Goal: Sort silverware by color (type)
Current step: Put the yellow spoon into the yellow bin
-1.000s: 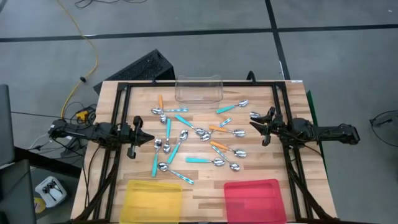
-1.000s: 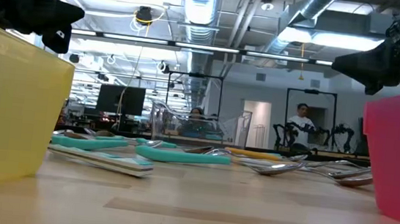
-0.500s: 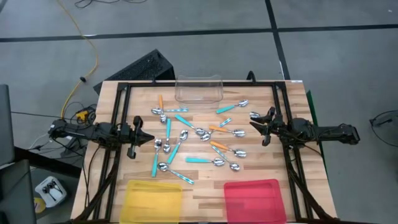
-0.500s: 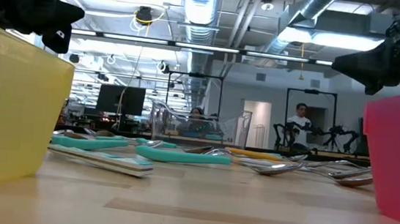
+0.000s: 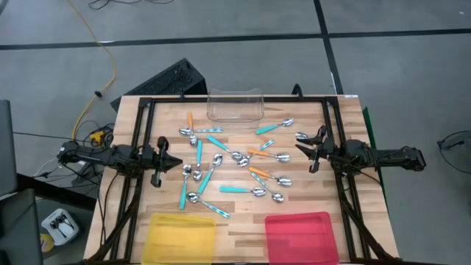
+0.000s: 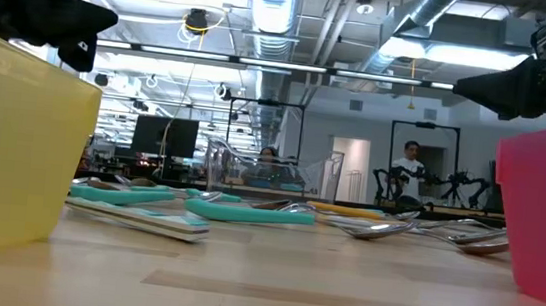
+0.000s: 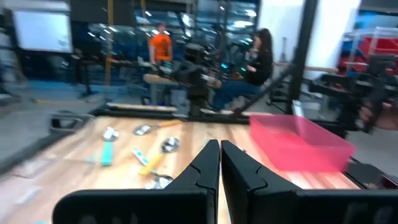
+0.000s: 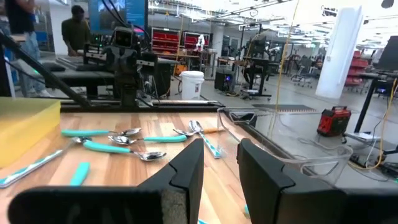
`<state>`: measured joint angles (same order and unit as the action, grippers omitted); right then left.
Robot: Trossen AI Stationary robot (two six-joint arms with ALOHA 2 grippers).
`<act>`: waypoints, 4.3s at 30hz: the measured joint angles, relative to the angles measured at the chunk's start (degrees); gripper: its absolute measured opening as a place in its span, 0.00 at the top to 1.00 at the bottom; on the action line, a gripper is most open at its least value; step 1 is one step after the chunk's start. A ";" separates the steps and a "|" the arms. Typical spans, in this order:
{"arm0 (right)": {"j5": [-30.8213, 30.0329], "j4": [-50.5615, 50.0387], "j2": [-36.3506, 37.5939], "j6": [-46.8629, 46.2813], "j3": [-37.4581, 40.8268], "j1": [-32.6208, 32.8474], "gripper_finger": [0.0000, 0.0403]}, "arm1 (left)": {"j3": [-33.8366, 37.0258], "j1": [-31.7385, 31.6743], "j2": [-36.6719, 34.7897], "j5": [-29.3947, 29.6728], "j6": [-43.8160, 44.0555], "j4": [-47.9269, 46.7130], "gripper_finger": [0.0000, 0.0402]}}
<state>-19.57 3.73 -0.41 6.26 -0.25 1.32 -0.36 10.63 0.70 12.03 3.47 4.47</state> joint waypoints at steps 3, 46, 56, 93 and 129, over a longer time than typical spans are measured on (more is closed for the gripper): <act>0.02 0.54 -0.02 -5.48 0.00 0.21 0.69 | 0.00 -0.01 -0.01 2.87 1.26 0.61 1.00; 0.00 -0.02 -0.02 -9.25 -0.02 0.09 0.69 | -3.19 0.00 1.26 8.67 2.90 13.03 0.78; -1.50 0.09 -0.04 -12.54 0.00 -0.25 0.69 | -13.96 0.00 11.04 14.07 7.12 0.71 0.66; 2.88 -66.81 -63.78 -25.70 -43.72 -26.97 0.57 | -45.33 0.00 42.81 19.28 13.36 -33.29 0.66; 7.91 -52.20 -83.87 -18.08 -41.18 -37.83 0.40 | -45.33 0.02 42.81 10.62 18.42 -39.14 0.66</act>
<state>-11.67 -48.48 -84.27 -11.81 -41.43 -36.51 -45.69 10.66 43.51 22.65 21.89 -34.67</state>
